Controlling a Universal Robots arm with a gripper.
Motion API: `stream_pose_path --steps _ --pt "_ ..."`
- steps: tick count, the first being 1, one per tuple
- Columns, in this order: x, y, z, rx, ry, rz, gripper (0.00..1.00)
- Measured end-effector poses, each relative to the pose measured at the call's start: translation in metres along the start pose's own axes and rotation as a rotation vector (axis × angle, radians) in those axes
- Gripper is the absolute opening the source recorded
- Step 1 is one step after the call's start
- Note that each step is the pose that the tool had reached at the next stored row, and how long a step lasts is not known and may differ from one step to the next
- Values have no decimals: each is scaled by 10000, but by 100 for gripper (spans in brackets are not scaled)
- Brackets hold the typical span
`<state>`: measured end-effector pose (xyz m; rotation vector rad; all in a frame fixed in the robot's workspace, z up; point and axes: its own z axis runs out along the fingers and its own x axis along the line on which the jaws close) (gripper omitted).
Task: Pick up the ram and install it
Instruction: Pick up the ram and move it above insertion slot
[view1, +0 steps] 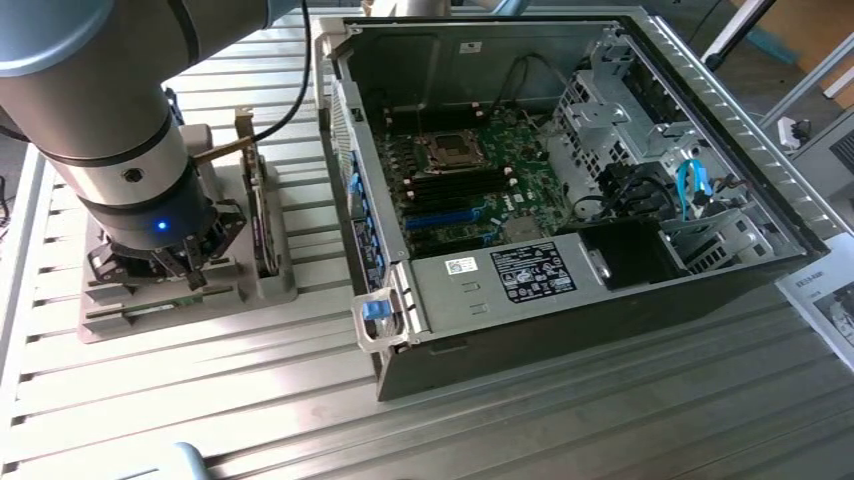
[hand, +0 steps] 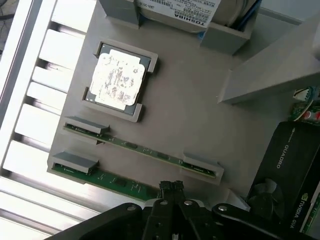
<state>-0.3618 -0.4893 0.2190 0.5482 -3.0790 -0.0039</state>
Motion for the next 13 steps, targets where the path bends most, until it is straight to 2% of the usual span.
stream_pose_path --steps 4,8,13 --pt "-1 -1 0 2 0 -186 11" --pt "-1 -1 0 15 6 -1169 11" --pt "-1 -1 0 27 10 -2066 11"
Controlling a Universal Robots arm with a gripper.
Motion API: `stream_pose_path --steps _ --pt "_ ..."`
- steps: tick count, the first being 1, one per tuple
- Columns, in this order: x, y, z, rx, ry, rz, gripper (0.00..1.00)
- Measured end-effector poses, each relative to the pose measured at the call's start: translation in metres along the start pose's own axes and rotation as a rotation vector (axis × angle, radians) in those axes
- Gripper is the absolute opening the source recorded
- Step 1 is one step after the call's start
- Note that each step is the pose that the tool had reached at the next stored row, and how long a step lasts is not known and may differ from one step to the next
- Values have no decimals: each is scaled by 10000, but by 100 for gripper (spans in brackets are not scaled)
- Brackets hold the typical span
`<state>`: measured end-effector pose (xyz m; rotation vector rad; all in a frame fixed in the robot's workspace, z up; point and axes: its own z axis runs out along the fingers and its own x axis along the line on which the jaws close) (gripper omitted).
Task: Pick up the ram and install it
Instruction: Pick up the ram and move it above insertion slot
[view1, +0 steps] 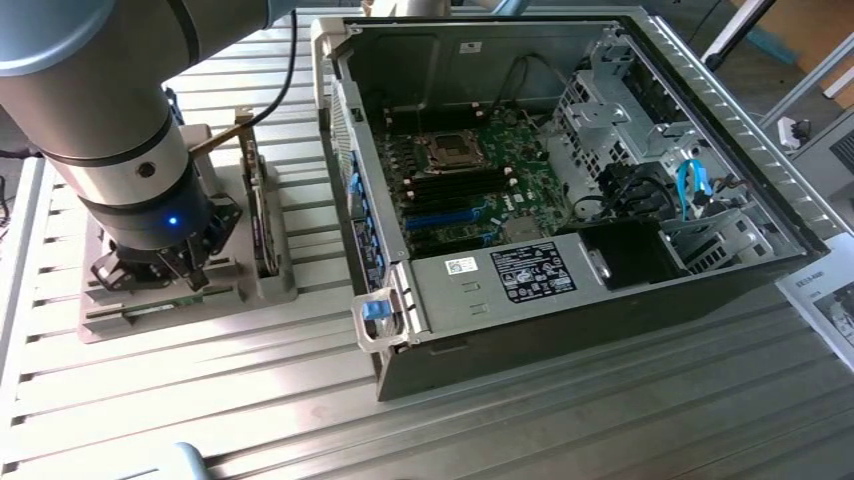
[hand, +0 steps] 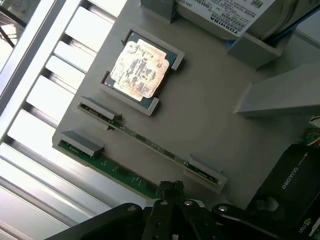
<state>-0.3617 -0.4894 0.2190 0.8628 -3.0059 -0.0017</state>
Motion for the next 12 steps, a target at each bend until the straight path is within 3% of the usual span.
stream_pose_path --steps 6,12 --pt "0 0 0 14 5 -1022 11" --pt "0 0 0 32 12 -2405 11"
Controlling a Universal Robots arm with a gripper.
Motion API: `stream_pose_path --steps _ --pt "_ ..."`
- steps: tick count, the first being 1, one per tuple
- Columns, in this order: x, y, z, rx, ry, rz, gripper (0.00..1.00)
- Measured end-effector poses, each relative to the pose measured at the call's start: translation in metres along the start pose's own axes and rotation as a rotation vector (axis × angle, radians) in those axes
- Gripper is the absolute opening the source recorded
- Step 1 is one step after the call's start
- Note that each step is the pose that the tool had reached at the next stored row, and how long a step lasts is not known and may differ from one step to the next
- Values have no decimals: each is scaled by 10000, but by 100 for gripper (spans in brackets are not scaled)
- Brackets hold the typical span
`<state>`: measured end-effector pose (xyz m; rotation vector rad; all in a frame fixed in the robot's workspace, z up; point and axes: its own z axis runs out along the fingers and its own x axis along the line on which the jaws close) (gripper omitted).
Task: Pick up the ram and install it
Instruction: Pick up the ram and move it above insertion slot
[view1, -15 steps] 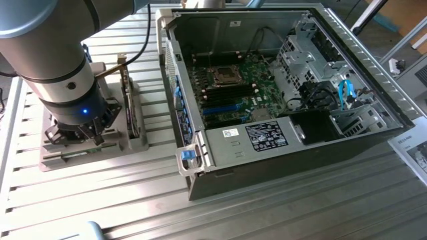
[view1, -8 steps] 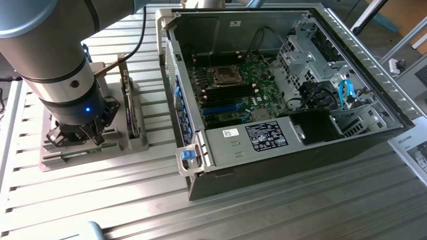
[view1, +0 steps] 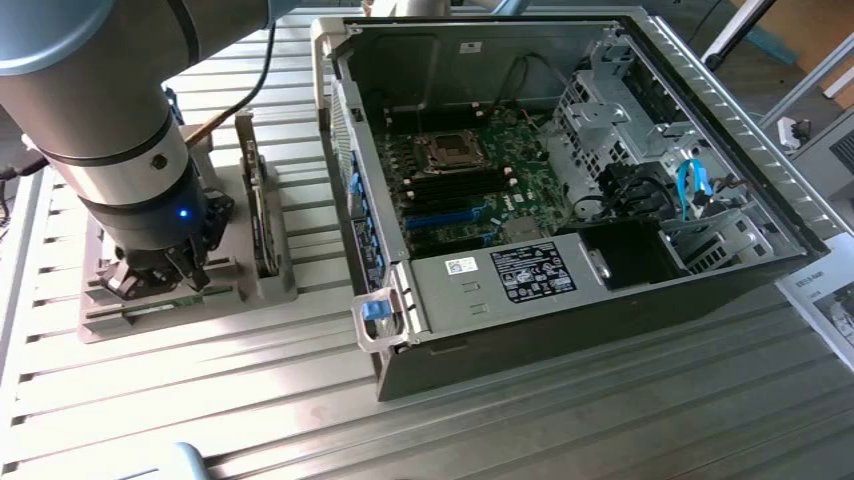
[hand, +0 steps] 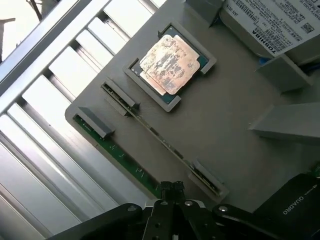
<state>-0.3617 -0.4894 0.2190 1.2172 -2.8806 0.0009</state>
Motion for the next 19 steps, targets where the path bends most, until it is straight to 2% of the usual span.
stream_pose_path --steps 10,19 --pt "0 0 0 26 10 -1936 11" --pt "0 0 0 45 17 -3309 11"
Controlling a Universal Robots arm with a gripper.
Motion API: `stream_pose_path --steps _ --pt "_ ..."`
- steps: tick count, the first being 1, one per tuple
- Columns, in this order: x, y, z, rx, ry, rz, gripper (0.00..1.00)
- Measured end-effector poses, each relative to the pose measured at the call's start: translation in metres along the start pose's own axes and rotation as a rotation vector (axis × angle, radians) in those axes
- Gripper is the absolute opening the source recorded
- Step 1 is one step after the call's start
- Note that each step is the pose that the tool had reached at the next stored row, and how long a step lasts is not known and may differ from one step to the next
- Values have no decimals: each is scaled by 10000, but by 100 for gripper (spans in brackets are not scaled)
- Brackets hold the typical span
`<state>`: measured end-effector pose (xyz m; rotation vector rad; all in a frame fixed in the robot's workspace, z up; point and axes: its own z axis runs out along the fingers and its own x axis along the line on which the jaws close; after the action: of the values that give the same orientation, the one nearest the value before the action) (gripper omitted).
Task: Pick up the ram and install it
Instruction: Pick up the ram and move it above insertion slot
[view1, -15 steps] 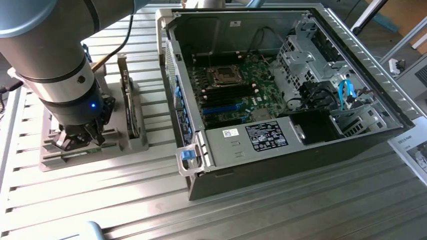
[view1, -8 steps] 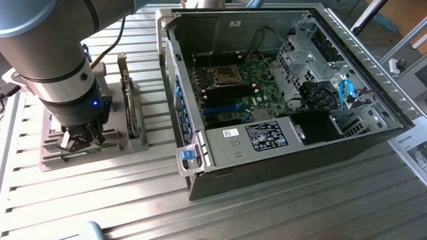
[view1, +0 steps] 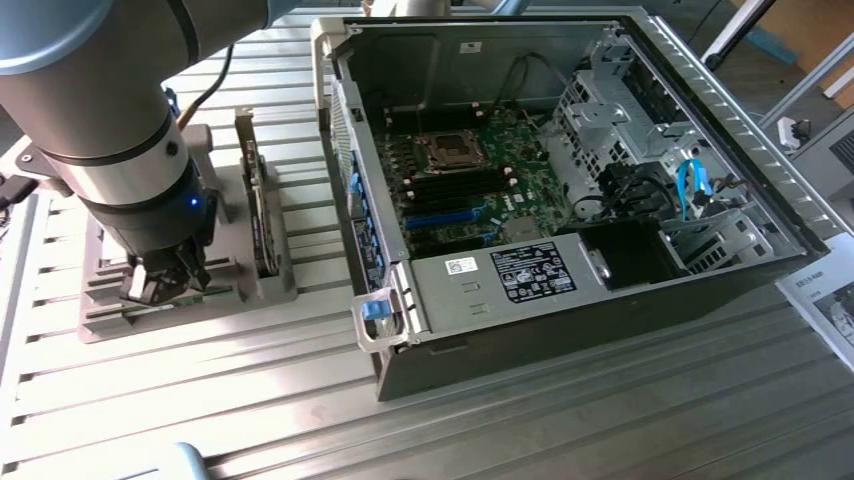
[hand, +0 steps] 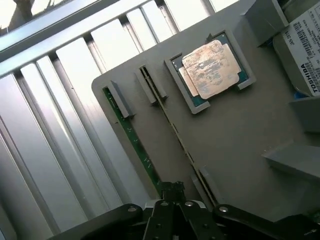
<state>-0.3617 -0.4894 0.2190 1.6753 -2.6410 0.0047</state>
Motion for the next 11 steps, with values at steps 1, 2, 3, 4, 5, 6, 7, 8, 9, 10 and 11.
stream_pose_path --steps 1,2,3,4,5,6,7,8,9,10,11 --pt "0 0 0 2 1 -173 11" --pt "0 0 0 4 2 -339 11" --pt "0 0 0 8 3 -593 11" --pt "0 0 0 10 3 -716 11" --pt "0 0 0 11 5 -862 11" --pt "0 0 0 13 5 -1019 11" --pt "0 0 0 16 6 -1209 11" --pt "0 0 0 19 8 -1425 11" --pt "0 0 0 21 8 -1560 11" --pt "0 0 1 24 8 -1764 11" --pt "0 0 0 26 10 -1920 11"
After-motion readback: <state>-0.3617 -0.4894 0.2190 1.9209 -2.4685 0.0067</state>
